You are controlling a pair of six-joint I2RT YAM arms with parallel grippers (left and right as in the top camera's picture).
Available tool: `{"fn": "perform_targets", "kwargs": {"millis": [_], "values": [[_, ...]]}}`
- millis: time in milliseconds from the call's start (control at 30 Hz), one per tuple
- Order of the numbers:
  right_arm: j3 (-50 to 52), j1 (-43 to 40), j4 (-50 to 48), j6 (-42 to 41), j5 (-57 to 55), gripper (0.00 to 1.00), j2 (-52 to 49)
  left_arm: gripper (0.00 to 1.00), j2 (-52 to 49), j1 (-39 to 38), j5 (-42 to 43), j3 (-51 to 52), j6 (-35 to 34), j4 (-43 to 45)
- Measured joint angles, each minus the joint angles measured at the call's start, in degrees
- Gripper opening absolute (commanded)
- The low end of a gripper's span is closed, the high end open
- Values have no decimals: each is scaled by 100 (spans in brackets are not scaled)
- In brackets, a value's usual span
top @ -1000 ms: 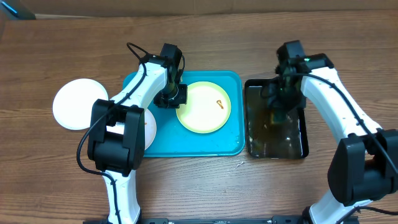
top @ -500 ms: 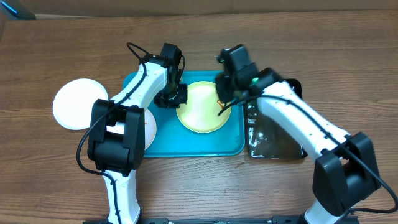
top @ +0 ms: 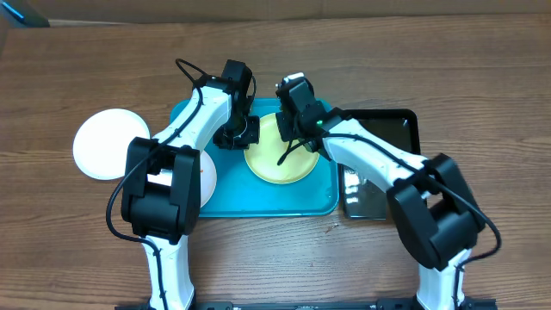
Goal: Clean dirty plates on tray and stack at the side
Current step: 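Move the held sponge left onto the yellow plate with the right gripper, then scrub the yellow plate with the sponge while the left gripper holds it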
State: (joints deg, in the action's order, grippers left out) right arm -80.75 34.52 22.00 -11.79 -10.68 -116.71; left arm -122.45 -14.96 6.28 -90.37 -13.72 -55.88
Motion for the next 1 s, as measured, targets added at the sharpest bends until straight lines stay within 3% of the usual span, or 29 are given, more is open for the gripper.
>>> {"fn": "perform_targets", "kwargs": {"millis": [500,1000], "values": [[15,2,931,-302,-33,4,-101,4,0,0,2,0,-245,-4],[-153,-74,752,-859,1904,4,-4,4,0,0,17,0,-284,-2]]}}
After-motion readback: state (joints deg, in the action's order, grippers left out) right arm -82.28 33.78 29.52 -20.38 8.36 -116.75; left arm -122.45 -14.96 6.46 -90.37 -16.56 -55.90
